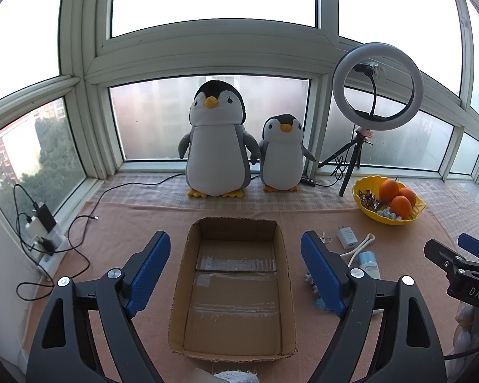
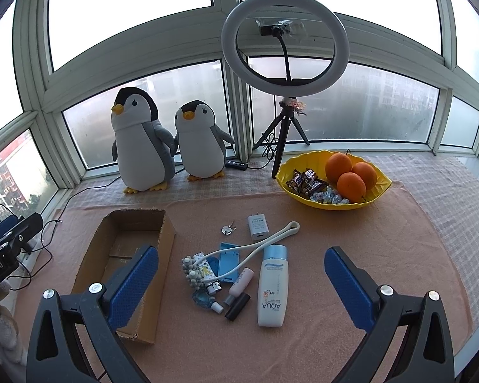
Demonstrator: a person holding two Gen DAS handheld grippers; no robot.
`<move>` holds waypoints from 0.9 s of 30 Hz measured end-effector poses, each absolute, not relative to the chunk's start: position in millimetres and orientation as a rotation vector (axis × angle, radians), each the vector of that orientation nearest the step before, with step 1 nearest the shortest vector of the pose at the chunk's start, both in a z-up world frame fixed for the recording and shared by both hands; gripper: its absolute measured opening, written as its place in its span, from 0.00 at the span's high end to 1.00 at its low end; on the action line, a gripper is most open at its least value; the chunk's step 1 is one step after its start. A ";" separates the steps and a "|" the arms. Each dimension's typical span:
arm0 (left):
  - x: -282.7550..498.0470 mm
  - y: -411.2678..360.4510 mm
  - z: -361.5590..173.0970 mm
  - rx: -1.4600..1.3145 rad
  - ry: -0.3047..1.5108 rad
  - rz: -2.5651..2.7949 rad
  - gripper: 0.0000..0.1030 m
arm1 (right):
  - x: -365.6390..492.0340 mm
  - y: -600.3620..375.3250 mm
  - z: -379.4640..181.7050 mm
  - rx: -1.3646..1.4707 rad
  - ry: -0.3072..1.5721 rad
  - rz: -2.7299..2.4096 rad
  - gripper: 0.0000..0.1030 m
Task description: Organize rigid objects
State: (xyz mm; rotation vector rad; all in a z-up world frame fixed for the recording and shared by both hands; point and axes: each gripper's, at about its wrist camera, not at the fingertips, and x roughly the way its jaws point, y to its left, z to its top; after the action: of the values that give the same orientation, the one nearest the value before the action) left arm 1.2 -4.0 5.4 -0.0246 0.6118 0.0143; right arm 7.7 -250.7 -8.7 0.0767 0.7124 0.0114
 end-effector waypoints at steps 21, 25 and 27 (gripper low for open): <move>3.0 -1.7 3.4 -0.028 0.620 0.013 0.18 | 9.8 -249.7 -13.3 0.084 0.729 0.011 0.00; 5.5 2.9 -2.0 -0.024 0.633 0.025 0.18 | 11.0 -250.2 -15.8 0.080 0.735 0.009 0.00; 8.3 8.6 -7.0 -0.026 0.648 0.039 0.18 | 11.9 -251.0 -17.9 0.080 0.741 0.010 0.00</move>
State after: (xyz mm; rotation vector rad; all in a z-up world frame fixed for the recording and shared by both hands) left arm 8.3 8.6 -7.0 -0.0257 0.6479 0.0391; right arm 11.9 -251.0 -17.9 0.0805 0.7412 0.0099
